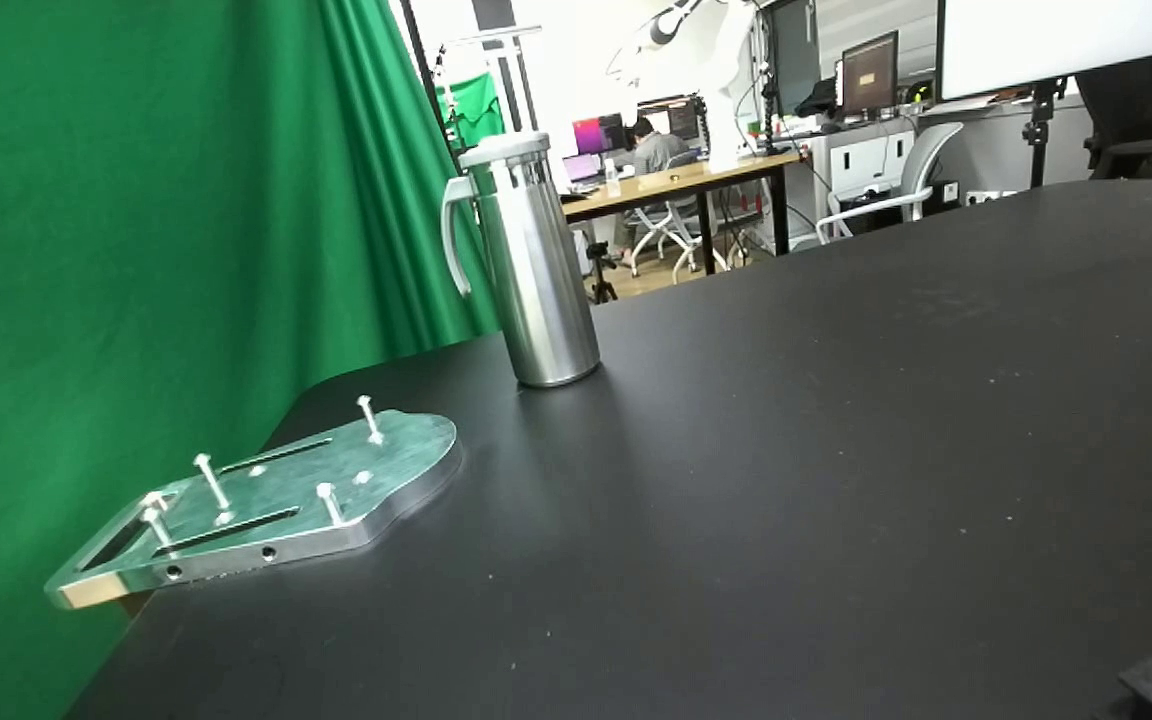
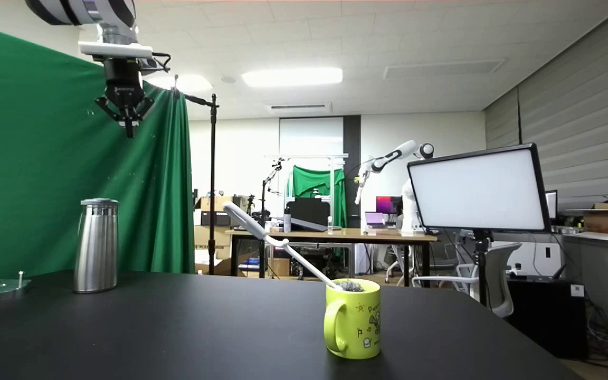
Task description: Open the flask
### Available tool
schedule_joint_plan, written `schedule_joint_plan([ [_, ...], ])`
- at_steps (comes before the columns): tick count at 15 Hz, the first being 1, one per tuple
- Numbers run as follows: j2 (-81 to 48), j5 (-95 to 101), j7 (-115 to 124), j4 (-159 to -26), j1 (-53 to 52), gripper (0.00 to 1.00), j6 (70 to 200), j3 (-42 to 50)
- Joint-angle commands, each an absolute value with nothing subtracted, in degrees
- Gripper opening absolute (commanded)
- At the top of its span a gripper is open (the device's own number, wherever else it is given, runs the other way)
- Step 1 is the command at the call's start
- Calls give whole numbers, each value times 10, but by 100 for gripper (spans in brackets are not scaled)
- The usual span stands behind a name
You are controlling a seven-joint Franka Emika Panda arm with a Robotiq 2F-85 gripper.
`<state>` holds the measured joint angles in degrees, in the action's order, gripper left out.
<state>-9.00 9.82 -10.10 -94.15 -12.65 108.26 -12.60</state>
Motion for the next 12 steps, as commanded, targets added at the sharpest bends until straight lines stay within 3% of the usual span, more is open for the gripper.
schedule_joint_plan([
  [1, -172, 52, -120, -836, -141, 0, 1057, -139],
  [3, -146, 63, -111, -880, -144, 0, 1074, -135],
  [12, -184, 53, -120, -833, -148, 0, 1056, -135],
])
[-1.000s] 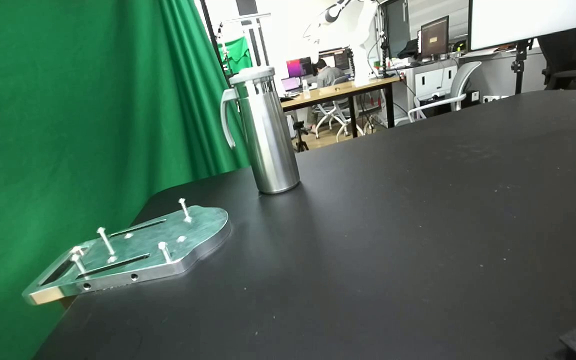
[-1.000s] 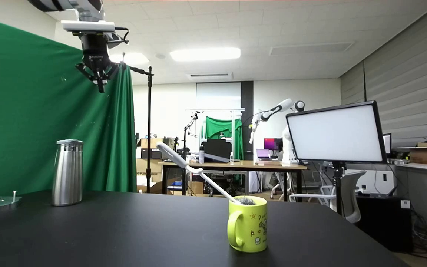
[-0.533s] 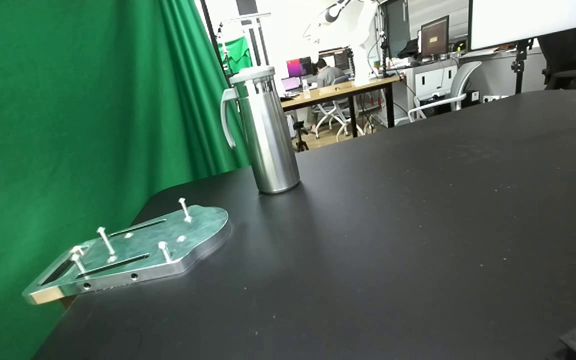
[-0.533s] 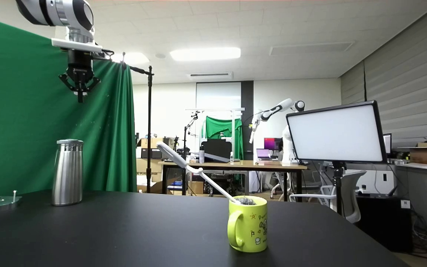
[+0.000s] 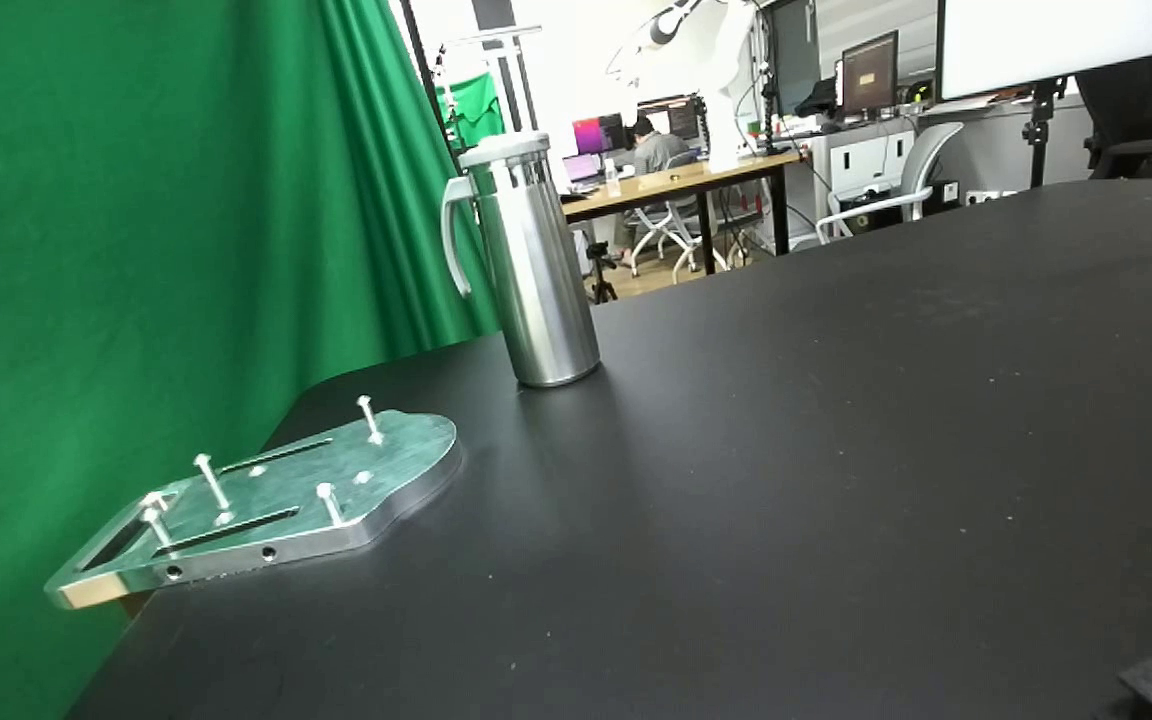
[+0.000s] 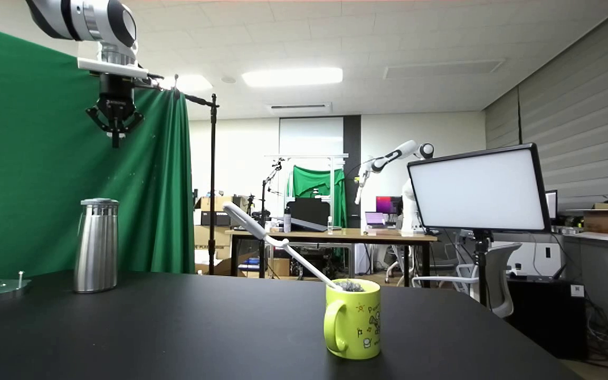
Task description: Open the flask
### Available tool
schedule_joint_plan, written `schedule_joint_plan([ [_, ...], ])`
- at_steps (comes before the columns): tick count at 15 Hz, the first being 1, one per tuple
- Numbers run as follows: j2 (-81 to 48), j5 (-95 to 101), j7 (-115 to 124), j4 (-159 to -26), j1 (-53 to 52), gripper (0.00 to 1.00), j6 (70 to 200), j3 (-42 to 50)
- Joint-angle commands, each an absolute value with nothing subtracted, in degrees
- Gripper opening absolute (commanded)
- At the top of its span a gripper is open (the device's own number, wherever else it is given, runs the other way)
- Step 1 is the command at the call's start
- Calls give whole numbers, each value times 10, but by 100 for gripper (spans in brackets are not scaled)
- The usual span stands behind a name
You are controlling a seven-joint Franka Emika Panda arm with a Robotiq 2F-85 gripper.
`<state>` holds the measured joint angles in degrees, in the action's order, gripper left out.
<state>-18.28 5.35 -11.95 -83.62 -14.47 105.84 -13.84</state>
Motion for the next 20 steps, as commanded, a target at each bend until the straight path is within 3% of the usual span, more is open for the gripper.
schedule_joint_plan([
  [1, -184, 53, -120, -833, -148, 0, 1056, -135],
  [20, -420, 89, -157, -624, -232, 0, 1102, -130],
])
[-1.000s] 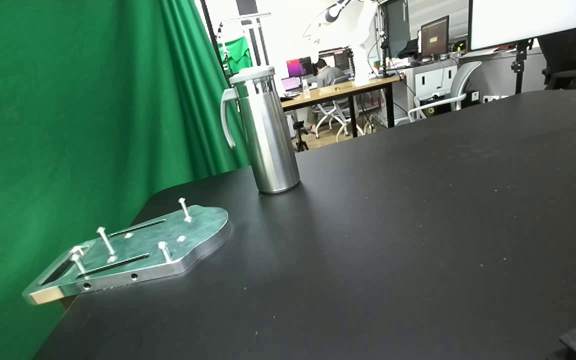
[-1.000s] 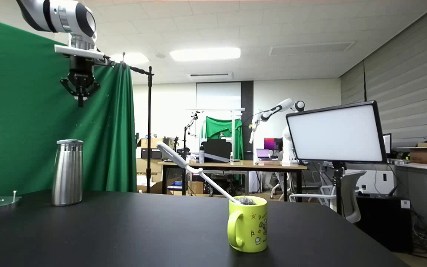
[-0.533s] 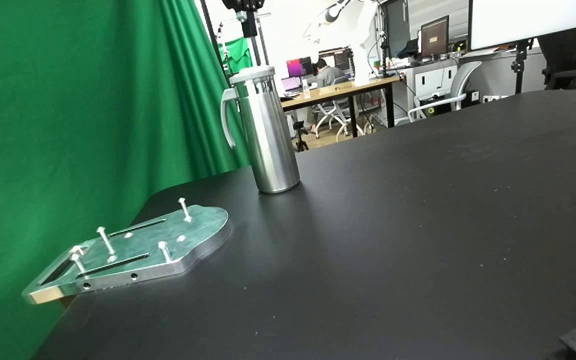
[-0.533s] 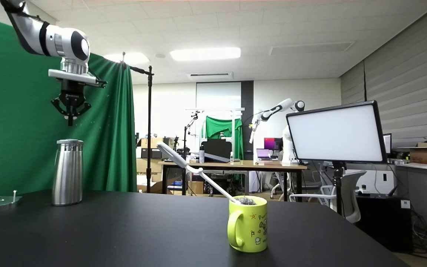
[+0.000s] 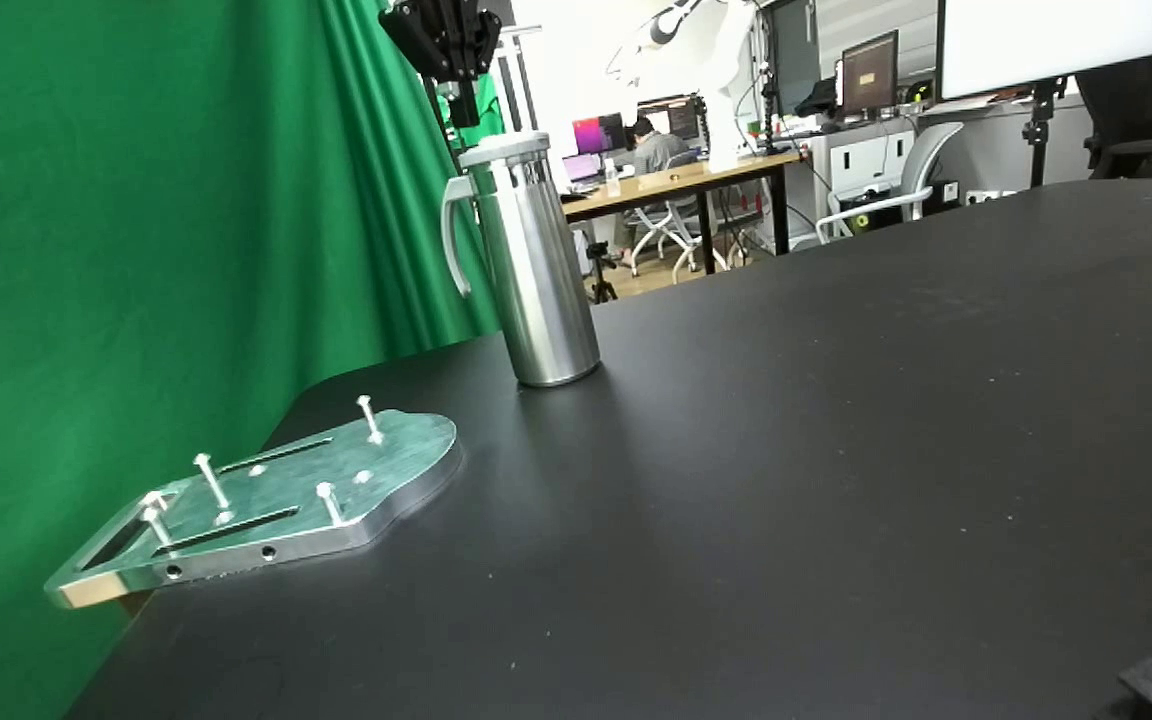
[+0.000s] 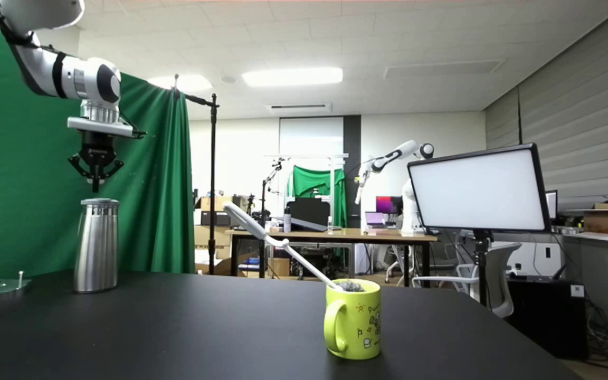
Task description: Open the flask
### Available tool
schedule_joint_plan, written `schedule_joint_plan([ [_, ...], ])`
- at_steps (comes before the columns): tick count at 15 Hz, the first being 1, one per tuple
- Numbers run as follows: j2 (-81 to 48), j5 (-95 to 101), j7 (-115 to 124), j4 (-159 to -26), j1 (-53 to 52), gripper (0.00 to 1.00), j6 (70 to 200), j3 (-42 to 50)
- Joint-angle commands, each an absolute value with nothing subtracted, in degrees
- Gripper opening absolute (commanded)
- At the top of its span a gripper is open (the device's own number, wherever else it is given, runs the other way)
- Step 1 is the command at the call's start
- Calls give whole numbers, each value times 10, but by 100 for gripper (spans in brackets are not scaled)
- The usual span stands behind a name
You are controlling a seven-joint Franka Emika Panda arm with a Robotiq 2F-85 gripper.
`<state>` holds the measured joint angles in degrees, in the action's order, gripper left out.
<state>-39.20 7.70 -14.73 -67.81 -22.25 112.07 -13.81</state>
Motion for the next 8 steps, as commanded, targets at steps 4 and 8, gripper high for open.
schedule_joint_plan([
  [4, -442, 93, -168, -597, -235, 0, 1092, -128],
  [8, -462, 96, -175, -572, -238, 0, 1062, -125],
])
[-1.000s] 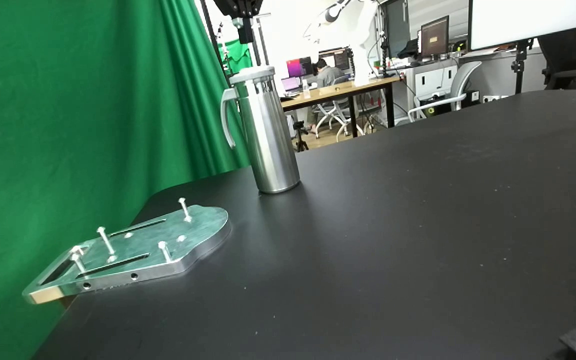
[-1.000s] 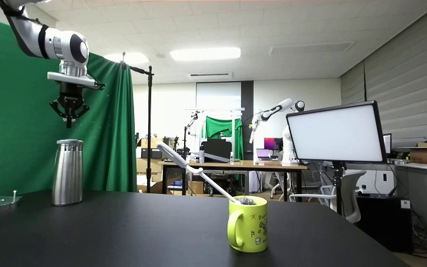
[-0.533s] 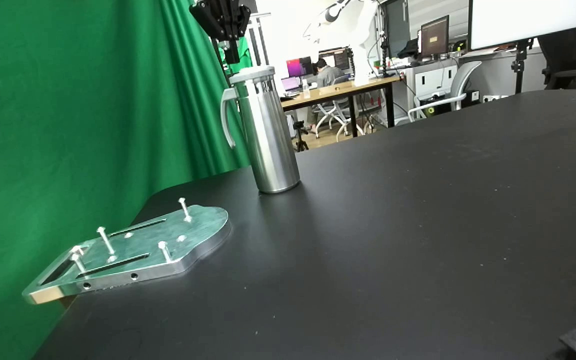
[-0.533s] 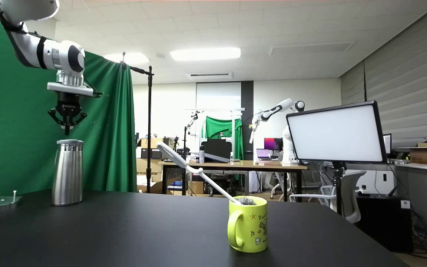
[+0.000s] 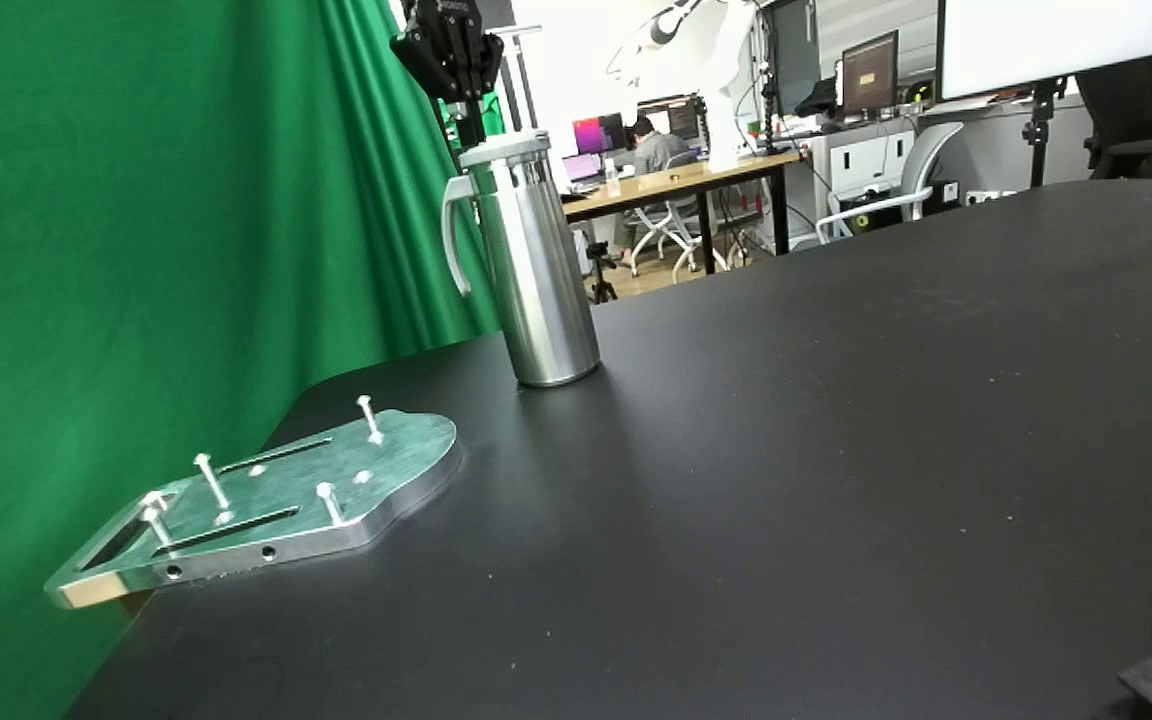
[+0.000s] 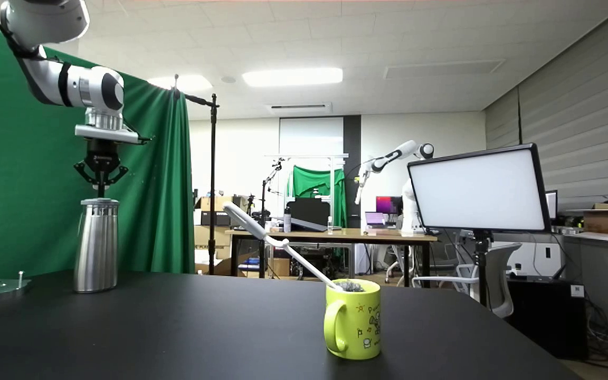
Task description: Open the flask
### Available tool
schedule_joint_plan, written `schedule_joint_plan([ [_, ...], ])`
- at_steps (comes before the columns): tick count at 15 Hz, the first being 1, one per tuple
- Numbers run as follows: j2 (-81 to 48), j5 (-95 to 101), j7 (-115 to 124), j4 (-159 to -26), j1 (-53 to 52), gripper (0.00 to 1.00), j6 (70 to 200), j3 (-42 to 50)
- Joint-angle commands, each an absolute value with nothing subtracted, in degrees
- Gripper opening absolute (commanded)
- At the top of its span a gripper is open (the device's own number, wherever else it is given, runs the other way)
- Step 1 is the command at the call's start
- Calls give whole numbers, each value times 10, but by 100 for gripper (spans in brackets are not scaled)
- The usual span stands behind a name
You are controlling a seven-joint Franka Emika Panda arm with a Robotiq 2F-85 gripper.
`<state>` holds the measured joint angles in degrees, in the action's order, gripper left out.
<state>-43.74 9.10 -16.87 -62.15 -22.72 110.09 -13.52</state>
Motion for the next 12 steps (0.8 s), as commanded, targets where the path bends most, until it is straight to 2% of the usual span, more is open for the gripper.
schedule_joint_plan([
  [1, -467, 96, -176, -563, -238, 0, 1056, -125],
  [12, -502, 96, -169, -522, -240, 0, 1028, -126],
])
